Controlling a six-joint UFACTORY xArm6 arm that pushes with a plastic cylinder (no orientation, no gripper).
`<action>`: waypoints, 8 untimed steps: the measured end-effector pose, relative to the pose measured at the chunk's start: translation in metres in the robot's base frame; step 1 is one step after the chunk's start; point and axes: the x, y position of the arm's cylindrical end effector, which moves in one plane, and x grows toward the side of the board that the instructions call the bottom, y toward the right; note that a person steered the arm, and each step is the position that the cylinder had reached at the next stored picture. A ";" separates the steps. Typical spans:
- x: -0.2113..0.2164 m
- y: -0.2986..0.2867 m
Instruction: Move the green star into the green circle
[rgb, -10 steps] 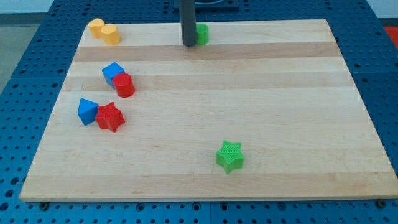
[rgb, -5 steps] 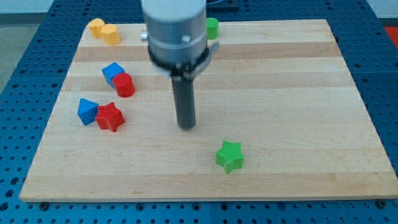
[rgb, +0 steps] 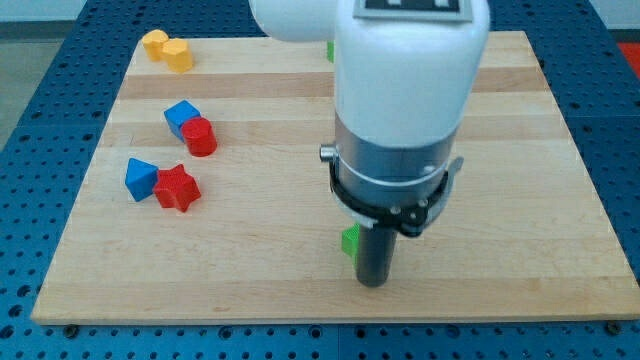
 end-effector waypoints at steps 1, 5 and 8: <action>-0.024 -0.013; -0.142 -0.018; -0.182 -0.004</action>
